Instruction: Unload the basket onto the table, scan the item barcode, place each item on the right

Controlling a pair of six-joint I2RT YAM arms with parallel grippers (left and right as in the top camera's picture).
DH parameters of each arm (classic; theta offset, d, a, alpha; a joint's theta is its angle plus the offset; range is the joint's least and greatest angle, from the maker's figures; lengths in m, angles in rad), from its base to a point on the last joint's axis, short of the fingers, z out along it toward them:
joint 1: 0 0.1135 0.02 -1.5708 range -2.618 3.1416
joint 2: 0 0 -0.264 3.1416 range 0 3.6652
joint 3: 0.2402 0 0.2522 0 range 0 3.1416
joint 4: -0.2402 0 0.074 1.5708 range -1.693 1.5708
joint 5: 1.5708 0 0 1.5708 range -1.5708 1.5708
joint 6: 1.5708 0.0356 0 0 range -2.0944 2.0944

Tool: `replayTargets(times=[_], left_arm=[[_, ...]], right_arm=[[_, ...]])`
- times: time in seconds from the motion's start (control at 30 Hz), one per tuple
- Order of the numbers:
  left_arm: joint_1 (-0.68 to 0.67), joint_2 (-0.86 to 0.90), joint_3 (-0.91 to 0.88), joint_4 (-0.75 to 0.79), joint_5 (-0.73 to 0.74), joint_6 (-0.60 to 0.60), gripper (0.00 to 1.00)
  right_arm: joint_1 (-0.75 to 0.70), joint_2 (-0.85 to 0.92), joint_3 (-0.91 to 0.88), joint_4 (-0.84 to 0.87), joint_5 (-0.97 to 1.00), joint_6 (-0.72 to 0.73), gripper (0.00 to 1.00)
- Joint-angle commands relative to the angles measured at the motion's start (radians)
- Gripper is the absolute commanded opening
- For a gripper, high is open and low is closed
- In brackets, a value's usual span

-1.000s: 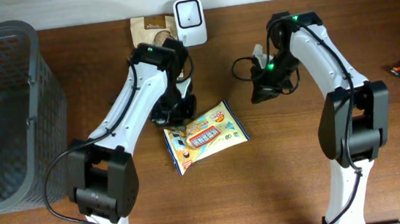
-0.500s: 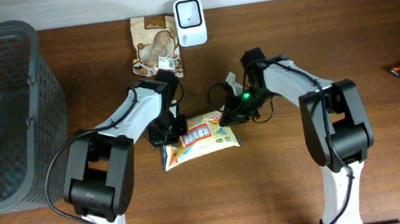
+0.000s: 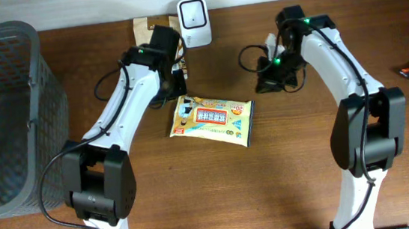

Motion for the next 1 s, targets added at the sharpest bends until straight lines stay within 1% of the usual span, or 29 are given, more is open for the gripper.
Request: replayTargets(times=[0.0, 0.03, 0.13, 0.17, 0.23, 0.3, 0.33, 0.4, 0.47, 0.53, 0.63, 0.73, 0.77, 0.8, 0.83, 0.9, 0.97], left_arm=[[0.006, 0.011, -0.020, -0.059, 0.134, -0.002, 0.00], [0.006, 0.021, -0.059, -0.057, 0.161, -0.002, 0.00], [0.006, 0.069, -0.133, -0.006, 0.194, -0.002, 0.00], [0.006, 0.104, -0.160, 0.040, 0.208, -0.002, 0.00], [0.006, 0.144, -0.166, 0.067, 0.208, -0.002, 0.00], [0.006, 0.165, -0.166, 0.066, 0.186, -0.003, 0.00], [0.007, 0.166, -0.166, 0.056, 0.145, -0.046, 0.00], [0.007, 0.166, -0.166, 0.023, 0.081, -0.150, 0.00], [0.007, 0.165, -0.166, -0.020, 0.076, -0.247, 0.00], [0.005, 0.165, -0.166, -0.048, 0.109, -0.283, 0.00], [0.008, 0.160, -0.154, -0.050, 0.103, -0.279, 0.00], [0.024, 0.149, -0.066, -0.067, 0.095, -0.195, 0.00], [0.031, 0.139, -0.006, -0.095, 0.095, -0.168, 0.00], [0.033, 0.132, 0.043, -0.112, 0.098, -0.130, 0.00], [0.032, 0.130, 0.076, -0.125, 0.105, -0.117, 0.00], [0.023, 0.130, 0.095, -0.125, 0.191, -0.116, 0.00], [0.005, 0.134, 0.072, -0.098, 0.274, -0.117, 0.00]], right_arm=[[0.088, -0.004, -0.022, 0.006, -0.085, -0.032, 0.05], [0.119, 0.003, -0.050, 0.027, -0.094, -0.026, 0.04], [0.192, 0.017, -0.130, 0.103, -0.095, 0.050, 0.04], [0.226, 0.017, -0.173, 0.154, -0.097, 0.073, 0.04], [0.254, 0.017, -0.220, 0.212, -0.089, 0.114, 0.04], [0.255, 0.017, -0.277, 0.266, -0.011, 0.198, 0.04], [0.250, 0.017, -0.304, 0.276, 0.059, 0.242, 0.04], [0.245, 0.017, -0.348, 0.308, 0.124, 0.257, 0.04], [0.235, 0.017, -0.353, 0.343, 0.213, 0.257, 0.04], [0.208, 0.017, -0.337, 0.403, 0.237, 0.237, 0.04], [0.166, 0.017, -0.257, 0.383, 0.222, 0.197, 0.04], [0.154, 0.016, -0.146, 0.246, 0.219, 0.173, 0.04], [0.157, 0.015, -0.103, 0.182, 0.218, 0.170, 0.04], [0.161, 0.015, -0.076, 0.142, 0.218, 0.171, 0.04], [0.166, 0.015, -0.060, 0.127, 0.217, 0.171, 0.04], [0.169, 0.015, -0.050, 0.143, 0.217, 0.171, 0.04], [0.169, 0.016, -0.050, 0.193, 0.218, 0.171, 0.04]])
